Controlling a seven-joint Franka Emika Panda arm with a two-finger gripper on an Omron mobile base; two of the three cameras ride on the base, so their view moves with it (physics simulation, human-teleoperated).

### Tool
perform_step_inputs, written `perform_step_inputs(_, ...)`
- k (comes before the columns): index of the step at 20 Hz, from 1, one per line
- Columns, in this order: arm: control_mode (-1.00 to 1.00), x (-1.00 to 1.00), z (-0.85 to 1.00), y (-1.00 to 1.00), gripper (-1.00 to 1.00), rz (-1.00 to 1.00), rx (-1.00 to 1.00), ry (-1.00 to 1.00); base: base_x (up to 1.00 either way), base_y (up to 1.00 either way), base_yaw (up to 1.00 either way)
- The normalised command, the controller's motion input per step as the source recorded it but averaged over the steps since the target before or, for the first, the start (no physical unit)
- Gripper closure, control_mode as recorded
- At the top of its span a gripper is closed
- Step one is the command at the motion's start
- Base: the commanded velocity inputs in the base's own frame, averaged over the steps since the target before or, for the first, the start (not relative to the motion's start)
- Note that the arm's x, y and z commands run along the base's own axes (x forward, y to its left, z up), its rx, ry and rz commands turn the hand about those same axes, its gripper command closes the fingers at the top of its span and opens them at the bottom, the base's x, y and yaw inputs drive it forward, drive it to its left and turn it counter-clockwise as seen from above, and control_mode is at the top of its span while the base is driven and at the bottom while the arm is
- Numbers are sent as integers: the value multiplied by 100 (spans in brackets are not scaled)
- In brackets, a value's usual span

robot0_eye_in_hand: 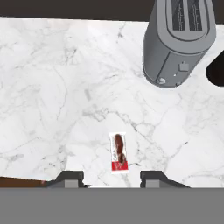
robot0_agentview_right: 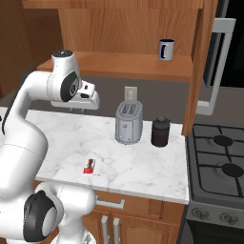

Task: Pick the bar and yogurt from the counter and place them in the cabinets closest to them.

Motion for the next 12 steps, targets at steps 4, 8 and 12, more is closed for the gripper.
perform_step_inputs(4, -100, -1, -14, 0, -100, 0, 0, 0, 0, 0, 0)
perform_step_inputs(8, -100, -6, -17, 0, -100, 0, 0, 0, 0, 0, 0)
perform_step_inputs(12, -100, -2, -17, 0, -100, 0, 0, 0, 0, 0, 0)
